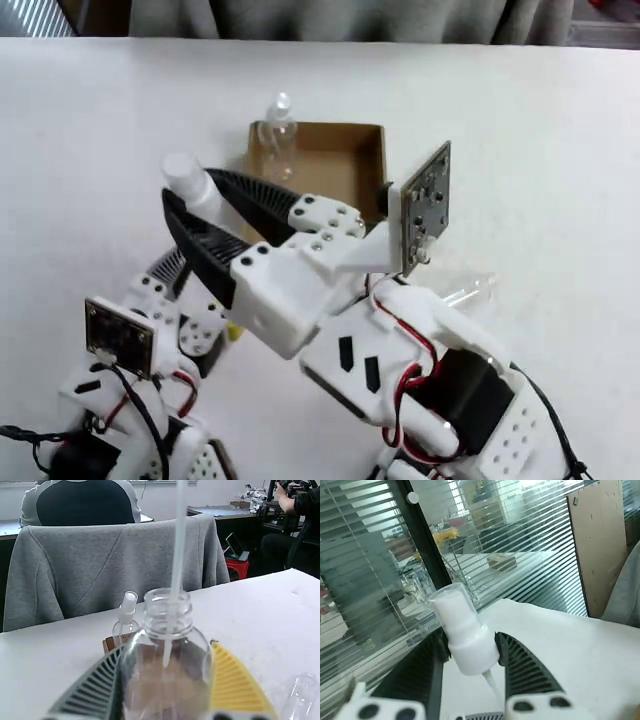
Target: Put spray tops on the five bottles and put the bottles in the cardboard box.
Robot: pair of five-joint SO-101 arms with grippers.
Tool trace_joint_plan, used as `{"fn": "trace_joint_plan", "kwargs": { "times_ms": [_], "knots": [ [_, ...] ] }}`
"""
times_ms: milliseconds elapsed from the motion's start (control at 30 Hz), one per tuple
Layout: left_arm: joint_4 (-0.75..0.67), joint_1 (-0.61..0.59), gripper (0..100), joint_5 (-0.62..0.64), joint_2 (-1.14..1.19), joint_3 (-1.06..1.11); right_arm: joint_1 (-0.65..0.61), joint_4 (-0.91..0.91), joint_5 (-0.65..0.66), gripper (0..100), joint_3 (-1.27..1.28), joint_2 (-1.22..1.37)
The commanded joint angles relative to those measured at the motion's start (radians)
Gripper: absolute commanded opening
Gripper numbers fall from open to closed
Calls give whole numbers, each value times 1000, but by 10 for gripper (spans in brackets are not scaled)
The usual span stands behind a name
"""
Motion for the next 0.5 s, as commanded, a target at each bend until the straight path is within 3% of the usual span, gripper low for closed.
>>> {"fn": "trace_joint_plan", "kwargs": {
  "times_ms": [0,467],
  "knots": [
    [-17,1,21,-9,1,-8,7,-25,-6,17,44,-30],
    [-17,1,21,-9,1,-12,7,-25,-8,17,143,-62]
  ]
}}
